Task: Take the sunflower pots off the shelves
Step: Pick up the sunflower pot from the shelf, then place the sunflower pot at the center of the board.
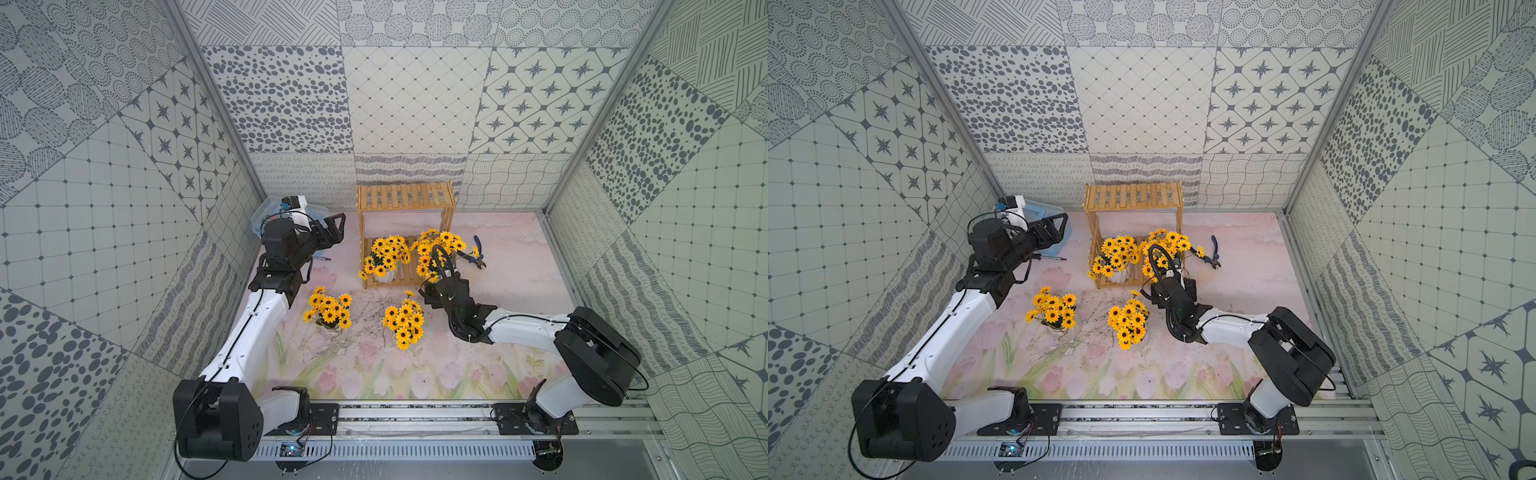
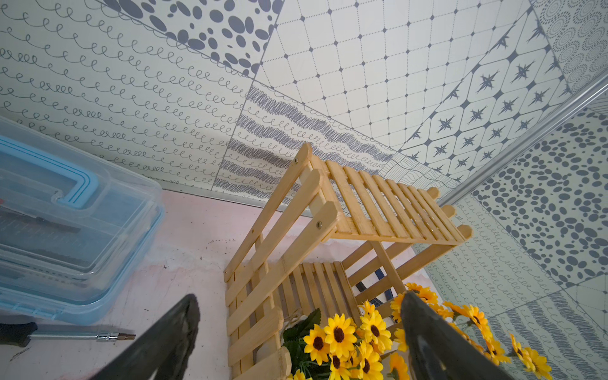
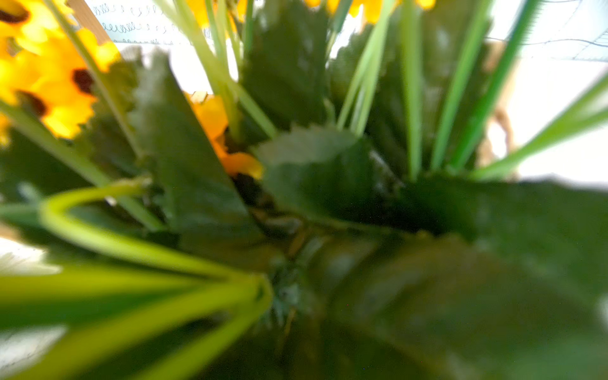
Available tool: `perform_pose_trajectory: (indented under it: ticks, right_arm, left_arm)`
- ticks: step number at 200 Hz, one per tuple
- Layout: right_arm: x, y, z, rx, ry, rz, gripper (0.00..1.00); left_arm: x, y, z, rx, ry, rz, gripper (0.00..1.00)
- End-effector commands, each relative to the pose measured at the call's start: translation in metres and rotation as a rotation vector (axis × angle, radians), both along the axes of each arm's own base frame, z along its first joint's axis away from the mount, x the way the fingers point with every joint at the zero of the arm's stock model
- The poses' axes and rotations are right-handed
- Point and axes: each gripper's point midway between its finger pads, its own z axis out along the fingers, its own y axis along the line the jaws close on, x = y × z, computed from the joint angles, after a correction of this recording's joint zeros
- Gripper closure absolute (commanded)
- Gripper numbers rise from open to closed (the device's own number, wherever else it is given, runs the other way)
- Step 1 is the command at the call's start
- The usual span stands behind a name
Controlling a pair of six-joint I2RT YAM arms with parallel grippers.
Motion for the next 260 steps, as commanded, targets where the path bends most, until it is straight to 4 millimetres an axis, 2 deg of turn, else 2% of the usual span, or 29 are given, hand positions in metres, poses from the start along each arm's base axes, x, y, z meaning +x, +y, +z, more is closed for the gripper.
perform_pose_trajectory:
  ticks: [1,44,89,92,112,179,260]
  right_arm:
    - [-0.003,-0.017,0.028,0.084,-0.075,-0.091,1.00]
    - [-0.025,-0.044,0.023,0.084,-0.057,-0.153,1.00]
    - [-0.035,-0.066,0.015,0.110,-0.025,-0.245,1.00]
    - [-0.038,-0.070,0.008,0.103,-0.012,-0.251,1.00]
    - [-0.041,-0.083,-0.002,0.127,0.011,-0.294,1.00]
    - [-0.031,-0.111,-0.018,0.119,0.038,-0.386,1.00]
    - [-0.005,-0.134,-0.032,0.110,0.036,-0.465,1.00]
  left_arm:
    - [0.001,0.001,0.021,-0.020,-0.070,-0.007,0.04]
    - [0.002,-0.002,0.020,-0.028,-0.068,-0.017,0.04]
    - [0.002,-0.002,0.024,-0.032,-0.077,-0.019,0.04]
    - [0.002,-0.002,0.023,-0.032,-0.076,-0.020,0.04]
    - [0.003,-0.002,0.023,-0.032,-0.076,-0.020,0.04]
    - [0.004,-0.002,0.024,-0.038,-0.080,-0.022,0.04]
    - [0.006,-0.003,0.027,-0.041,-0.084,-0.025,0.04]
